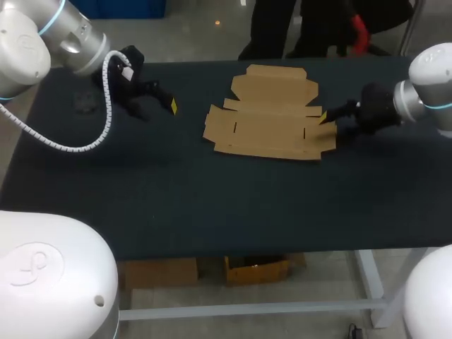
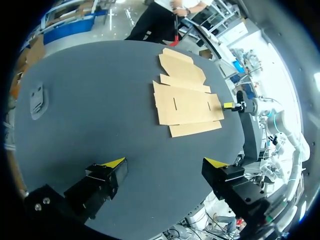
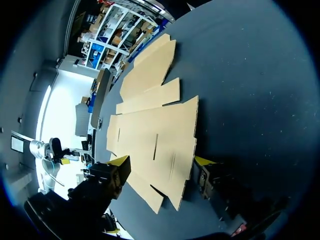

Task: Assemble the packaging by folding the flat box into shape, placing the metal phone stand inside, and closing the box properly

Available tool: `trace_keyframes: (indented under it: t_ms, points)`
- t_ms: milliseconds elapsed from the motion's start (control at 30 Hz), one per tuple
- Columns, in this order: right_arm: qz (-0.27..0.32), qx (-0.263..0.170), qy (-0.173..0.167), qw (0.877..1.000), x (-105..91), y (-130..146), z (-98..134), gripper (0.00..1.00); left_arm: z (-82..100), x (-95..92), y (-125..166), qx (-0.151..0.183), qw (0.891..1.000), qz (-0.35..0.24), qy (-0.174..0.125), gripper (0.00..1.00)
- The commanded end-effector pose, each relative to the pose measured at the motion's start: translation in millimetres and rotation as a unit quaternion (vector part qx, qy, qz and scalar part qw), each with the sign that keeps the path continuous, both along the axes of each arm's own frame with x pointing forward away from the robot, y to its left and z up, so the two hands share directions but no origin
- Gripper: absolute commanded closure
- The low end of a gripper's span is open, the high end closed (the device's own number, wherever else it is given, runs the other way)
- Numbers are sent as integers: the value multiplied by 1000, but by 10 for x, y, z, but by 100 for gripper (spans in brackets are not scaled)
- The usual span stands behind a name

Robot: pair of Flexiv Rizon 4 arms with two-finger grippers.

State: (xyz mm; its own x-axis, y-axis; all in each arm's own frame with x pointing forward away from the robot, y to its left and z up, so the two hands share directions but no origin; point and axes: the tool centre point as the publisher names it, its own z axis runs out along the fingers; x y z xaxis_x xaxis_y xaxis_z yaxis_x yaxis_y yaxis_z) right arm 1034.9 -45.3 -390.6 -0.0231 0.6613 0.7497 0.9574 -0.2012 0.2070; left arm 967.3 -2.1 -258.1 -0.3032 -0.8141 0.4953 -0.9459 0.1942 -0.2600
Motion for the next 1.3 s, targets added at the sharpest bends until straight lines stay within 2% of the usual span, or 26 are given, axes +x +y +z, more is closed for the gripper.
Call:
trace_keyframes:
  t_ms: [33,100,167,233,300,433,500,867,1300]
  points:
    - [5,10,1,1000,36,-3,-67,27,6,6,1,2,1000,0,3,0]
    - [6,10,3,1000,32,15,-87,34,0,7,2,2,1000,-1,3,0]
    - [6,11,7,1000,29,29,-104,54,-6,9,3,1,1000,0,4,0]
    - [7,12,8,1000,27,45,-117,62,-10,8,6,1,1000,0,5,0]
    - [8,14,9,1000,24,62,-126,65,-13,6,11,1,1000,0,5,0]
    - [10,16,9,1000,13,95,-126,80,-18,7,21,1,1000,2,6,0]
    - [11,17,9,1000,11,100,-126,100,-18,7,21,1,1000,3,6,0]
    - [22,34,2,999,-178,137,-75,100,-38,14,16,0,1000,3,8,0]
    - [34,45,1,998,-583,288,38,100,-64,-4,-27,-3,1000,1,10,0]
